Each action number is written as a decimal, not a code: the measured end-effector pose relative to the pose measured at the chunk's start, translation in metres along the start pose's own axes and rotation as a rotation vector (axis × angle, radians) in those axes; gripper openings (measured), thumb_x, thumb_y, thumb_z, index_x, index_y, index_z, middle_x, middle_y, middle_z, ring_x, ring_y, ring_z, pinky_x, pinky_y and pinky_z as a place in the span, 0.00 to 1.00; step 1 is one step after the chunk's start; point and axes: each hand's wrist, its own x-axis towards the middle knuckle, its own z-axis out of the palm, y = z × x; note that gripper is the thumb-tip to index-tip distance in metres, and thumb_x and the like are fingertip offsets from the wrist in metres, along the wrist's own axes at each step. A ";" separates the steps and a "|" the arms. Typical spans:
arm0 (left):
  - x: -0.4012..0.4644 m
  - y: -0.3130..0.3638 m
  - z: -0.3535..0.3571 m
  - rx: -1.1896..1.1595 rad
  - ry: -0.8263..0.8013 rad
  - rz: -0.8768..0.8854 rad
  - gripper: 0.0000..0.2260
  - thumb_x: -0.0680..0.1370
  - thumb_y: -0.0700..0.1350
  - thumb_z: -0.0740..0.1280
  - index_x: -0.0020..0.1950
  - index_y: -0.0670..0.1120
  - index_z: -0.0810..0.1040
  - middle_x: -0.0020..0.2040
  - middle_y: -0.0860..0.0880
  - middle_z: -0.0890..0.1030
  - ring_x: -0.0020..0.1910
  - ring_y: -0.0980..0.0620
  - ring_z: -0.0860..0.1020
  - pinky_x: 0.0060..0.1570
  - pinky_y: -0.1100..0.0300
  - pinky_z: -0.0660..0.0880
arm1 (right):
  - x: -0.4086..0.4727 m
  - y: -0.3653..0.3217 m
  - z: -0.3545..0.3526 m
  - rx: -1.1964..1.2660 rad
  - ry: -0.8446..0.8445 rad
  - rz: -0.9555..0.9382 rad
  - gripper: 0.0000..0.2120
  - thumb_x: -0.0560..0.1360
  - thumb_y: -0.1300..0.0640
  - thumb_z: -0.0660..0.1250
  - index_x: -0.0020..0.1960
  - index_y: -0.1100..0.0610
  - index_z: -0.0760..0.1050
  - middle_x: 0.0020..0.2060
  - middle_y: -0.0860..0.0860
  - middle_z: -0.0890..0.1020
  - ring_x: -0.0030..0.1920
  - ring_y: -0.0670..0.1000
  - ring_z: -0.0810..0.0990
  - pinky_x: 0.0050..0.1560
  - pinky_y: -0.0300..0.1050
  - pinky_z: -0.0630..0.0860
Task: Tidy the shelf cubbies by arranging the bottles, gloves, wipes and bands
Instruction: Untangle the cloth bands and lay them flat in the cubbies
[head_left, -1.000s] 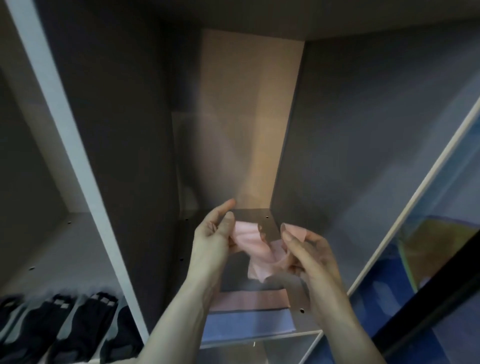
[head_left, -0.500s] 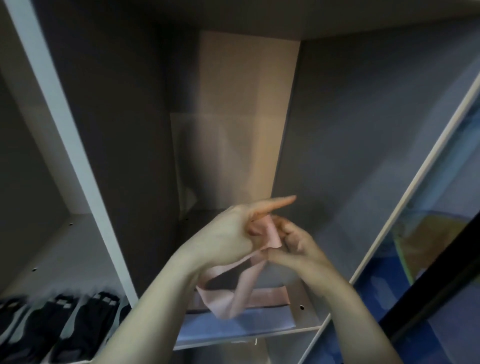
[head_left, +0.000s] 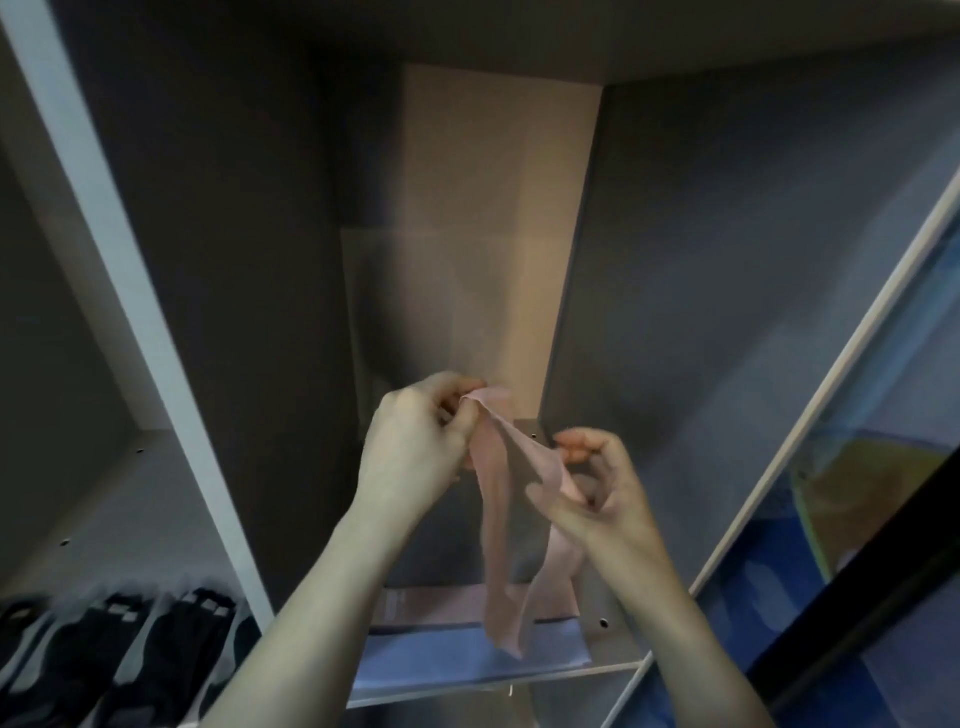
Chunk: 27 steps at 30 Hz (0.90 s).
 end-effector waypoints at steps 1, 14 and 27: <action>-0.001 0.003 0.001 -0.075 -0.015 -0.037 0.07 0.76 0.41 0.65 0.48 0.48 0.83 0.34 0.47 0.82 0.30 0.49 0.81 0.27 0.52 0.79 | -0.002 -0.001 0.000 0.018 -0.075 0.042 0.23 0.65 0.61 0.75 0.57 0.47 0.72 0.45 0.41 0.80 0.44 0.42 0.79 0.45 0.33 0.74; -0.002 0.003 0.003 -0.371 -0.307 -0.037 0.08 0.76 0.38 0.64 0.43 0.44 0.83 0.36 0.40 0.83 0.33 0.50 0.79 0.27 0.59 0.75 | 0.020 -0.026 0.008 0.045 0.027 -0.191 0.23 0.67 0.61 0.75 0.59 0.45 0.78 0.40 0.58 0.82 0.42 0.49 0.80 0.46 0.40 0.77; -0.011 -0.023 0.013 -0.745 -0.523 -0.240 0.21 0.74 0.56 0.65 0.59 0.43 0.79 0.54 0.42 0.83 0.54 0.44 0.81 0.59 0.49 0.75 | 0.041 -0.046 0.016 -0.147 0.104 -0.249 0.09 0.73 0.63 0.71 0.37 0.52 0.77 0.35 0.51 0.81 0.36 0.45 0.77 0.38 0.37 0.73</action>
